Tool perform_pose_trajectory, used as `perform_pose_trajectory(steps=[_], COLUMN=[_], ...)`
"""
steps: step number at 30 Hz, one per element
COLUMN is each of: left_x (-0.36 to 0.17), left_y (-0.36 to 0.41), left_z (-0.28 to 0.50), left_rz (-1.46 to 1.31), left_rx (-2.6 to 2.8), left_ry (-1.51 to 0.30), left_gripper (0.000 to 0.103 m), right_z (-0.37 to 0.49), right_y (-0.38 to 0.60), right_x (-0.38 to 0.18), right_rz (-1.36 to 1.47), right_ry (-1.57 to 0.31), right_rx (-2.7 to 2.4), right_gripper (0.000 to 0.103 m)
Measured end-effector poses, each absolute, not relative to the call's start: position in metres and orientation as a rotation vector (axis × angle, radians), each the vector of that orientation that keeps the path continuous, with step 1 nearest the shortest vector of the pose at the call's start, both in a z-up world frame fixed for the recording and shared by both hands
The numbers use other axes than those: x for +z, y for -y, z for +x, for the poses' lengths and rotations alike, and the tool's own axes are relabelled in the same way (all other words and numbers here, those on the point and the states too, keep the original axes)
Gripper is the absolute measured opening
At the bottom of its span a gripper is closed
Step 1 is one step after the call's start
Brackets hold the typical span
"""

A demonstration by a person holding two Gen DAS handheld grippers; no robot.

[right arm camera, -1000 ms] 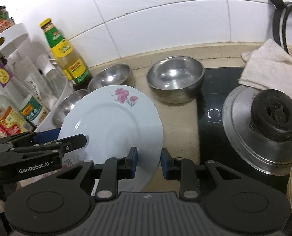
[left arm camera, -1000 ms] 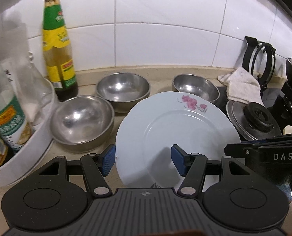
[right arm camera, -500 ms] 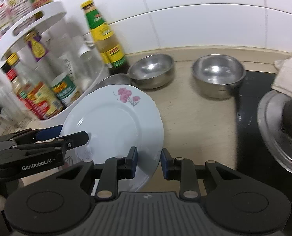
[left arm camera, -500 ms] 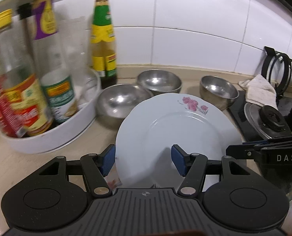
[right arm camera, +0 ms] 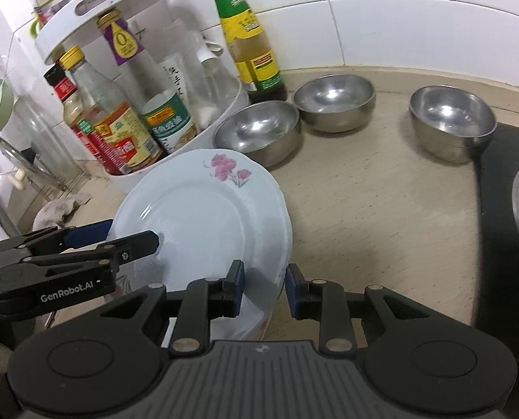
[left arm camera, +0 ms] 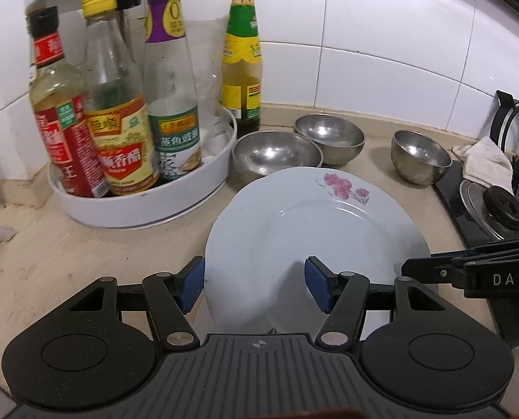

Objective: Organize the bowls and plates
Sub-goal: 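Lower the pink-flower plate onto the white plate stack and open both grippers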

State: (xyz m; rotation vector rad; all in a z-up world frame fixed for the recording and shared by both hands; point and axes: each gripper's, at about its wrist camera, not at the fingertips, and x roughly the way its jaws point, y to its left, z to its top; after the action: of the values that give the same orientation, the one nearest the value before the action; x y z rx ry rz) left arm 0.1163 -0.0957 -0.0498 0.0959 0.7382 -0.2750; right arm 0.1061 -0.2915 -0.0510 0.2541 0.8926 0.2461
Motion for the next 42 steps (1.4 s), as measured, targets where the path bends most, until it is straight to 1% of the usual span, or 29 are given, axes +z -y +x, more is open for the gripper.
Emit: perform_pose_trajectory(steps=[16, 29, 35, 42], left_x=[-0.061, -0.076, -0.079, -0.085], left_y=[0.080, 0.074, 0.074, 0.069], left_z=[0.097, 0.100, 0.101, 0.104], left_rz=[0.078, 0.068, 0.070, 0.060], left_rx=[-0.254, -0.238, -0.238, -0.223], left_ry=[-0.781, -0.832, -0.852, -0.878], left_gripper=[0.069, 0.069, 0.069, 0.069], right_z=[0.092, 0.096, 0.098, 0.095], right_y=[0.276, 0.266, 0.265, 0.250], right_x=[-0.062, -0.076, -0.075, -0.073], right_rz=[0.240, 0.223, 0.208, 0.114], right_ry=[-0.950, -1.010, -1.012, -0.981], right_rx=[0.274, 0.285, 0.284, 0.280], right_gripper=[0.026, 0.026, 0.026, 0.028])
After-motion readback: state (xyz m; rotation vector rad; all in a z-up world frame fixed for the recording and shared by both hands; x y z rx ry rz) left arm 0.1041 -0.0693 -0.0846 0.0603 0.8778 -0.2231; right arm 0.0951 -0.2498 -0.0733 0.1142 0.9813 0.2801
